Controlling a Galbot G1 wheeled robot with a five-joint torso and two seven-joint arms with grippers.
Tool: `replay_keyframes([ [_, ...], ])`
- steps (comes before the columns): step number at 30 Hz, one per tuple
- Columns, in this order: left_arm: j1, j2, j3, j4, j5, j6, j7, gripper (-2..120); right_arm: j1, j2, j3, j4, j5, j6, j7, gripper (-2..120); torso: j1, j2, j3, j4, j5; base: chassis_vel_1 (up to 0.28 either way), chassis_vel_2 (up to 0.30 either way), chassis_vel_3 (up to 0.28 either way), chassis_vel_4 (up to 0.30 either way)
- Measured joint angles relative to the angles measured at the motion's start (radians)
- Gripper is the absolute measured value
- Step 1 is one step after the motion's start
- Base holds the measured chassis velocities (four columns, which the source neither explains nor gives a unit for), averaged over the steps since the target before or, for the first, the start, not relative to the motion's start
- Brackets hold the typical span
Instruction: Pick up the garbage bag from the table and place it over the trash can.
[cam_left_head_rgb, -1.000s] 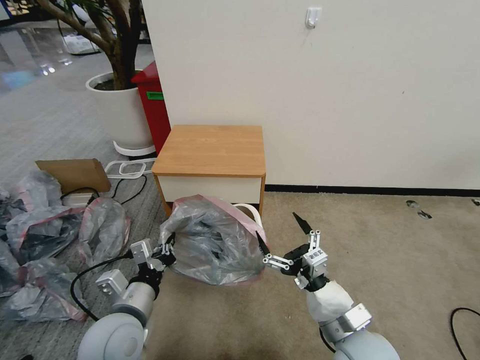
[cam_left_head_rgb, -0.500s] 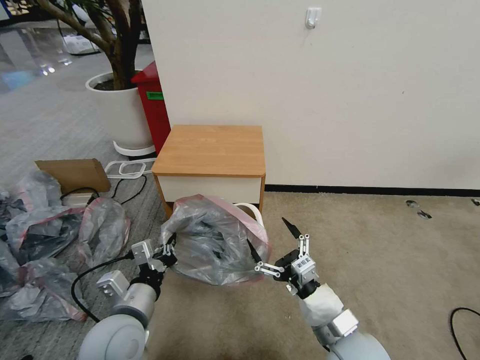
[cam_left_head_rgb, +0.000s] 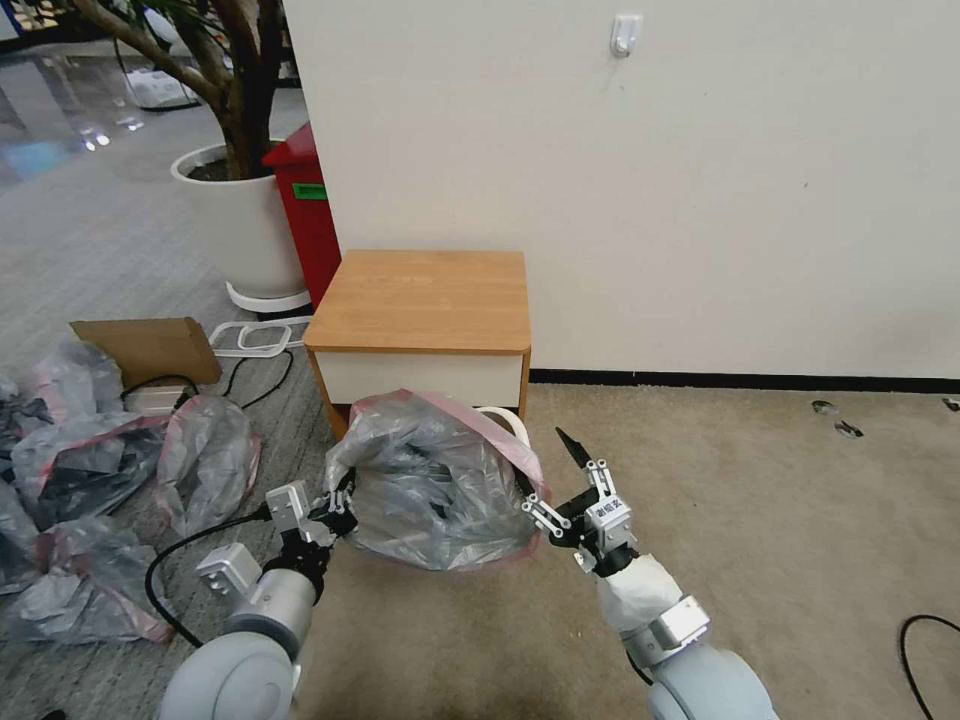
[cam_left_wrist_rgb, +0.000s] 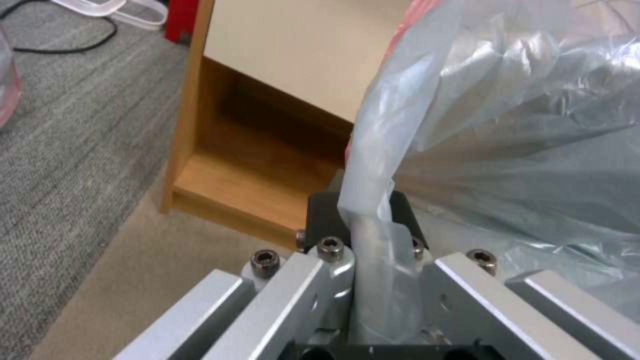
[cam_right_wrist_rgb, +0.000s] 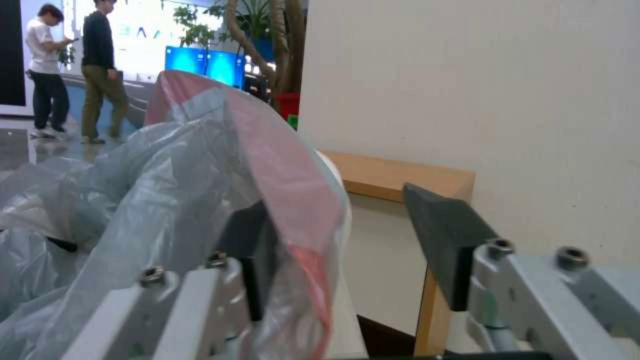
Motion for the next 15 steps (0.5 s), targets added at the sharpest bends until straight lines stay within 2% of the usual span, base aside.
replay_keyframes([
  [3,-0.001,-0.001,0.0,0.007,0.001,0.0,0.0,0,0.002,0.002,-0.005,0.001,0.0,0.0,0.001,34,0.0,0.0,0.0,0.0,0.0,0.0,0.0,0.0,0.0],
  [4,-0.001,-0.001,0.0,0.007,0.001,0.0,0.0,0,0.002,0.002,-0.005,0.001,0.0,0.0,0.001,34,0.0,0.0,0.0,0.0,0.0,0.0,0.0,0.0,0.0],
  [7,-0.002,-0.002,0.001,0.011,0.001,0.0,0.0,0,0.003,0.003,-0.008,0.002,0.002,0.0,0.001,19,0.0,0.0,0.0,0.0,0.0,0.0,0.0,0.0,0.0],
  [8,-0.002,-0.002,0.001,0.011,0.001,0.0,0.0,0,0.003,0.003,-0.008,0.002,0.002,0.0,0.001,19,0.0,0.0,0.0,0.0,0.0,0.0,0.0,0.0,0.0],
  [11,-0.003,-0.003,0.002,0.012,0.001,0.0,0.0,0,0.003,0.003,-0.009,-0.004,0.007,0.001,0.001,6,0.0,0.0,0.0,0.0,0.0,0.0,0.0,0.0,0.0],
  [13,-0.004,-0.003,0.002,0.012,0.001,0.0,0.001,0,0.003,0.004,-0.01,-0.004,0.007,0.001,0.001,0,0.0,0.0,0.0,0.0,0.0,0.0,0.0,0.0,0.0],
  [15,-0.004,-0.003,0.002,0.012,0.001,0.0,0.001,0,0.003,0.004,-0.01,-0.004,0.007,0.002,0.001,0,0.0,0.0,0.0,0.0,0.0,0.0,0.0,0.0,0.0],
])
